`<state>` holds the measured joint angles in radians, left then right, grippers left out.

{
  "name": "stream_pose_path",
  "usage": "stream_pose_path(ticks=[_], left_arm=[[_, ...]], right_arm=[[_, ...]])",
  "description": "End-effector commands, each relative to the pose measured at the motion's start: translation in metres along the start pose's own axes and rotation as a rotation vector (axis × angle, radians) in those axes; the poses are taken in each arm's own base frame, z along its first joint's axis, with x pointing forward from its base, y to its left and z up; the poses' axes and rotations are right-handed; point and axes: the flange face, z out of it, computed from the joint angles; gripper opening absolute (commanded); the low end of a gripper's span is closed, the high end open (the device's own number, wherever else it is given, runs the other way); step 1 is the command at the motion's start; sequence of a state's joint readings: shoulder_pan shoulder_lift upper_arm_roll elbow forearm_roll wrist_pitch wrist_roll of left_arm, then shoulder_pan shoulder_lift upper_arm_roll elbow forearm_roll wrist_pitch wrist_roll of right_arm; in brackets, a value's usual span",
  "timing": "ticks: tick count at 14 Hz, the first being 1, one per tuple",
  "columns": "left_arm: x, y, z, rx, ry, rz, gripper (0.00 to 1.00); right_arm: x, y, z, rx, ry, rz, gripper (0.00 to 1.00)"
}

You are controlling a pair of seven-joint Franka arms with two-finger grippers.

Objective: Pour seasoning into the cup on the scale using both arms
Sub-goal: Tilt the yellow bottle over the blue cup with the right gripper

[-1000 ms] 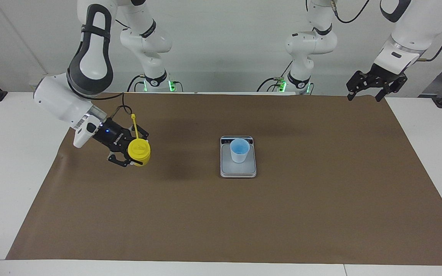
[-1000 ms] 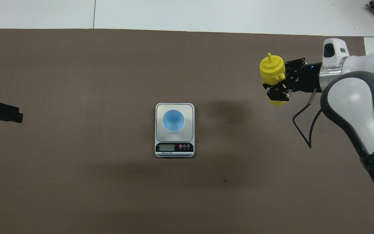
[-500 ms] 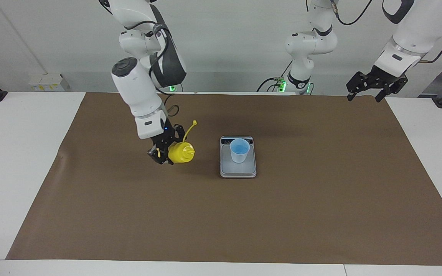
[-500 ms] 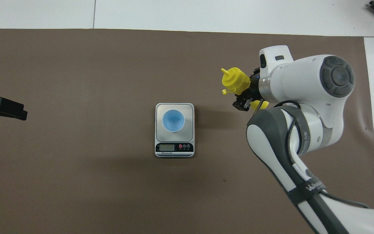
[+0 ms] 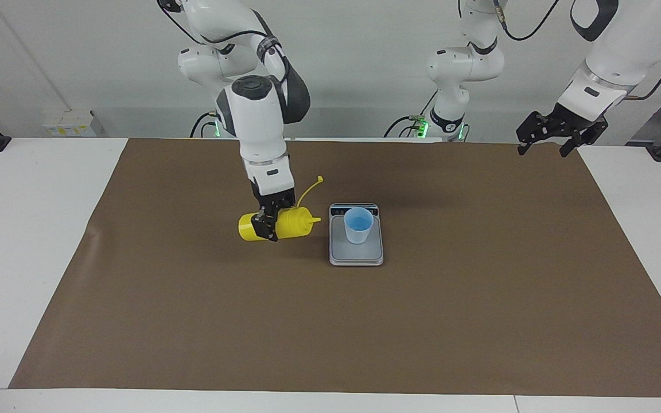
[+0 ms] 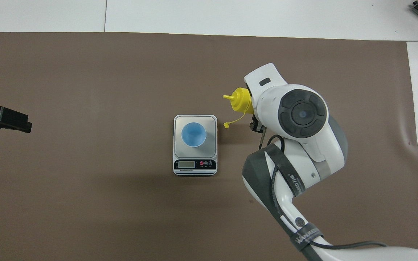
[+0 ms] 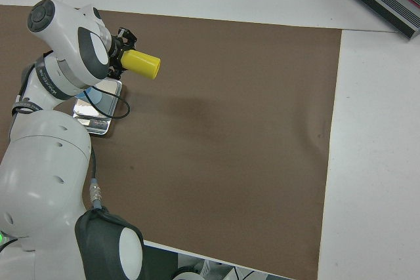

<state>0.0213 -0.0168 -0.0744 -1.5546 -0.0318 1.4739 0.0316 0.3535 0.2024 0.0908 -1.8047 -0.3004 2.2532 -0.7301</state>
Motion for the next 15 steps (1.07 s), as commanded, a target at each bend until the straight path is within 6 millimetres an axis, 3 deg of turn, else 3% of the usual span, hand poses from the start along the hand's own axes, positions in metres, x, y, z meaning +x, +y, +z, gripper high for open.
stream_pose_path(ticks=[1, 4, 6, 11, 15], left_arm=[[-0.005, -0.002, -0.003, 0.013, -0.001, -0.012, 1.0], [-0.005, -0.006, -0.002, 0.012, -0.004, -0.018, 1.0], [-0.005, -0.006, -0.002, 0.012, -0.005, -0.018, 1.0], [-0.005, -0.007, -0.002, 0.012, -0.005, -0.02, 1.0], [-0.005, -0.007, -0.002, 0.012, -0.005, -0.02, 1.0]], right_arm=[[0.017, -0.007, 0.005, -0.065, -0.047, -0.095, 0.0], [0.035, -0.017, 0.004, -0.226, -0.147, -0.3, 0.0], [0.037, -0.019, 0.015, -0.228, -0.166, -0.323, 0.0], [0.074, -0.044, 0.016, -0.327, -0.24, -0.5, 0.0], [0.082, -0.055, 0.023, -0.353, -0.304, -0.566, 0.0]])
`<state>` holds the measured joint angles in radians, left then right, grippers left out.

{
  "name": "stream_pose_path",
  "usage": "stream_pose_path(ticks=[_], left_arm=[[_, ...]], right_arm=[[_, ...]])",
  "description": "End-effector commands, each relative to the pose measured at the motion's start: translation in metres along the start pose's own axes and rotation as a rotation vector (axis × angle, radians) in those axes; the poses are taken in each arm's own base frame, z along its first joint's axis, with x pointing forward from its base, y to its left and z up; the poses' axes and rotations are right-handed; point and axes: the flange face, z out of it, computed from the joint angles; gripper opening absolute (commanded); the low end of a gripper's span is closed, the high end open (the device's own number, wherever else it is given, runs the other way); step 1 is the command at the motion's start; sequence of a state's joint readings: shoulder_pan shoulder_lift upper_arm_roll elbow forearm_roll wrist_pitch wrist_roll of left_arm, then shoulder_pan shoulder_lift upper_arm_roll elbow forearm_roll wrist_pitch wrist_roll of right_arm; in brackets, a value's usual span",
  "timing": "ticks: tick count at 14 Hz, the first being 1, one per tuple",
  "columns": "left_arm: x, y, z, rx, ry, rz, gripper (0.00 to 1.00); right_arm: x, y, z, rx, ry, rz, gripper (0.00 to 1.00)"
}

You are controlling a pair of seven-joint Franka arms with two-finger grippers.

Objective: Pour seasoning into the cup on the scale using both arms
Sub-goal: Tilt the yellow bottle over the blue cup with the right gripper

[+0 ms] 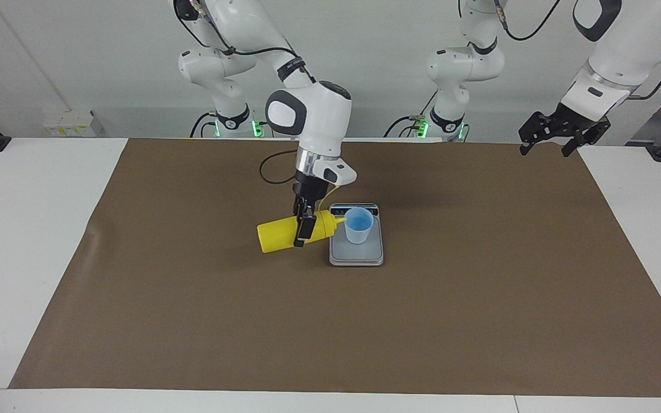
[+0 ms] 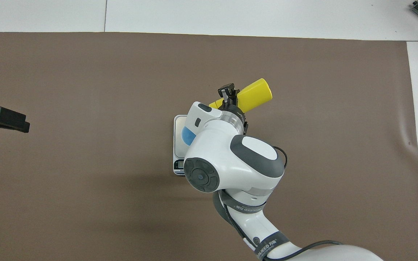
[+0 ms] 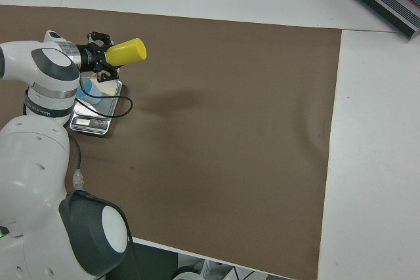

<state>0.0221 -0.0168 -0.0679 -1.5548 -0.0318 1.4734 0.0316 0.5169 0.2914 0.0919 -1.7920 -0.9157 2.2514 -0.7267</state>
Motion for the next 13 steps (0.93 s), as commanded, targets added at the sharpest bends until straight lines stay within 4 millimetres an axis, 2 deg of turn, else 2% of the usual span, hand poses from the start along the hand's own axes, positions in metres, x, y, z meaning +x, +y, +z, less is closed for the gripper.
stream_pose_path(ticks=[1, 5, 11, 13], left_arm=[[-0.005, -0.003, -0.002, 0.012, -0.005, -0.013, 1.0], [-0.005, -0.003, -0.002, 0.012, -0.005, -0.013, 1.0], [-0.005, -0.004, -0.002, 0.012, -0.005, -0.014, 1.0], [-0.005, -0.004, -0.002, 0.012, -0.005, -0.014, 1.0]], right_arm=[[0.008, 0.003, 0.001, -0.01, -0.05, -0.025, 0.0], [0.023, 0.005, 0.004, -0.047, -0.168, -0.032, 0.0], [0.027, 0.002, 0.005, -0.058, -0.198, -0.063, 0.0], [0.043, -0.005, 0.002, -0.048, -0.211, -0.08, 0.0]])
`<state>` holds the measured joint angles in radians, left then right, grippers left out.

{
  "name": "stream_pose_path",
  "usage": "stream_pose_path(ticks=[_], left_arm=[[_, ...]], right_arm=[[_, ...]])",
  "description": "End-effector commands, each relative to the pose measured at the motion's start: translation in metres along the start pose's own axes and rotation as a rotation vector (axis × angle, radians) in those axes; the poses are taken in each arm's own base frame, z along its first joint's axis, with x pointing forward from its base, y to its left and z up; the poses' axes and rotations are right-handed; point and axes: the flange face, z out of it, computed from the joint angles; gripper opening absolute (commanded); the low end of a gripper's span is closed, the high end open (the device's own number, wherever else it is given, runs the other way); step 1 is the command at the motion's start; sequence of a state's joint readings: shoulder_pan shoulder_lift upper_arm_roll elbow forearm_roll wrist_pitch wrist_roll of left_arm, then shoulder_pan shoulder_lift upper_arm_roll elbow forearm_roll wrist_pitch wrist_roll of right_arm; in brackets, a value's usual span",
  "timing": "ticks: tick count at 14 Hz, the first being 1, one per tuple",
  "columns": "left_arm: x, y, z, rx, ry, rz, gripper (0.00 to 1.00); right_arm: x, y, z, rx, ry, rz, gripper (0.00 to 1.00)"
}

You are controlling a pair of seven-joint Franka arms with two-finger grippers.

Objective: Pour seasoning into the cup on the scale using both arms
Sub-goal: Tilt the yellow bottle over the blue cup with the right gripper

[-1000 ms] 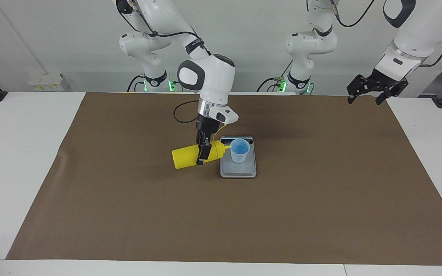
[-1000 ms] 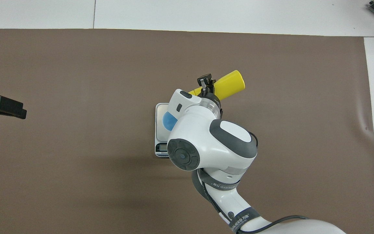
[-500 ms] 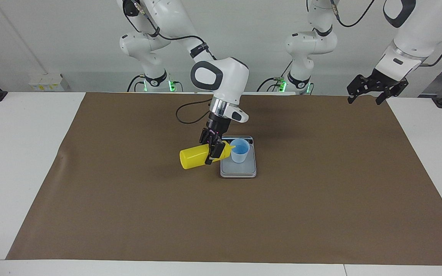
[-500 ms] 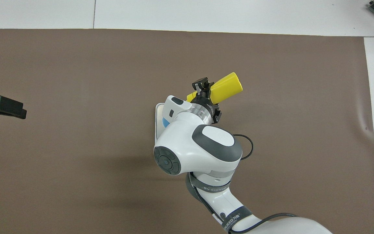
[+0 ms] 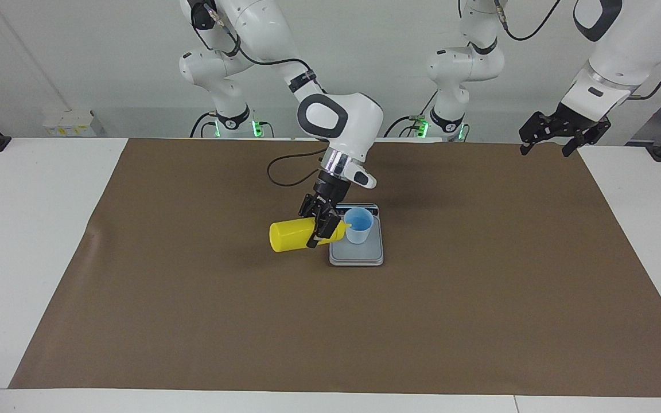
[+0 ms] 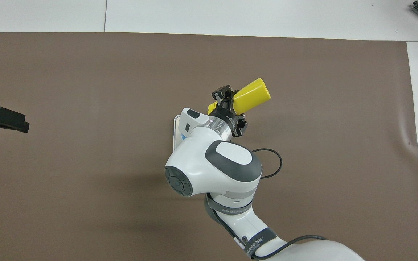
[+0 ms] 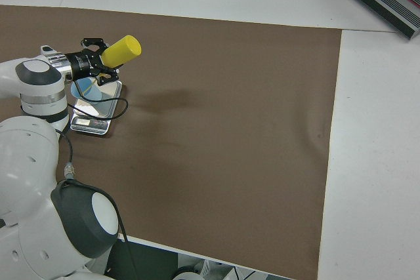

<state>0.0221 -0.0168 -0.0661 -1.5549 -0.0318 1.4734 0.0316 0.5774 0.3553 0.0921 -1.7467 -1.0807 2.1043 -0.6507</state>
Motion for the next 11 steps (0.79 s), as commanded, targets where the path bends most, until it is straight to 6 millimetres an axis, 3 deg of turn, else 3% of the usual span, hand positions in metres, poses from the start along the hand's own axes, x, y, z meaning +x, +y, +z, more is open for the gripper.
stream_pose_path(ticks=[1, 11], left_arm=[[-0.005, -0.0031, -0.0018, 0.012, -0.005, -0.012, 1.0], [-0.005, -0.0031, -0.0018, 0.012, -0.005, -0.012, 1.0]], right_arm=[[0.0139, 0.0022, -0.0081, -0.019, -0.048, -0.008, 0.0], [0.0208, -0.0013, -0.0057, -0.054, -0.058, -0.048, 0.0]])
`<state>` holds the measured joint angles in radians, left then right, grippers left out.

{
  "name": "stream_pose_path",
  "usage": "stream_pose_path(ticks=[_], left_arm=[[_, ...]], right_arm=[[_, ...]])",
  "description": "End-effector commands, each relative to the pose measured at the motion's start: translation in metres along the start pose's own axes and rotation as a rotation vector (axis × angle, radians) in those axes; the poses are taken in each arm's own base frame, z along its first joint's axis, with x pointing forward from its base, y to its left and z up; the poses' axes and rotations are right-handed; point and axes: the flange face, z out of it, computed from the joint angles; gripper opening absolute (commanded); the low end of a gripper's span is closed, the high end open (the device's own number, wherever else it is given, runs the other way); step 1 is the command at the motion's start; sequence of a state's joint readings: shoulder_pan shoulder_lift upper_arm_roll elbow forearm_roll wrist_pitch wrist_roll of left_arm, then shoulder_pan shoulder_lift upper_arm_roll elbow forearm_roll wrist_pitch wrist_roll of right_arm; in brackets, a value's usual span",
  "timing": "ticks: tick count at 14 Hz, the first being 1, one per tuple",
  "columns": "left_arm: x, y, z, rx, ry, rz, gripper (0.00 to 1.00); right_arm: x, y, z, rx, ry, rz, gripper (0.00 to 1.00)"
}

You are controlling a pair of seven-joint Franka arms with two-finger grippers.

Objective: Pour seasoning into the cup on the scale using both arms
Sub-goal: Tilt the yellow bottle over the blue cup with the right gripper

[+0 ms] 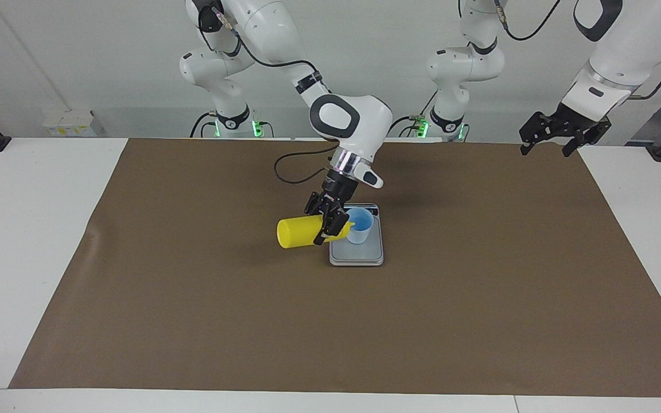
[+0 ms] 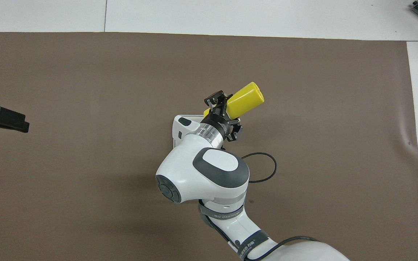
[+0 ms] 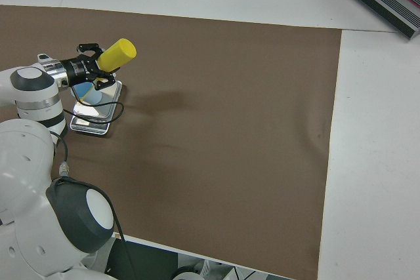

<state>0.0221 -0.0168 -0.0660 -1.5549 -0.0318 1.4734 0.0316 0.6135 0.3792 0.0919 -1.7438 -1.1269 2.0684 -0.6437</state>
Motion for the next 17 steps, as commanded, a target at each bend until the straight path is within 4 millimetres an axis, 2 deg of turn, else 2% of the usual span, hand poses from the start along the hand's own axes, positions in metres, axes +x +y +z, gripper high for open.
stream_pose_path(ticks=[1, 7, 17], left_arm=[[-0.005, -0.003, -0.0018, 0.012, -0.005, -0.012, 1.0], [-0.005, -0.003, -0.0018, 0.012, -0.005, -0.012, 1.0], [-0.005, -0.003, -0.0018, 0.012, -0.005, -0.012, 1.0]], right_arm=[[-0.001, 0.0058, -0.001, -0.035, -0.022, 0.006, 0.0], [0.0057, 0.0039, -0.0008, -0.051, 0.011, -0.004, 0.0], [0.0039, 0.0038, 0.0028, -0.047, 0.01, -0.006, 0.0]])
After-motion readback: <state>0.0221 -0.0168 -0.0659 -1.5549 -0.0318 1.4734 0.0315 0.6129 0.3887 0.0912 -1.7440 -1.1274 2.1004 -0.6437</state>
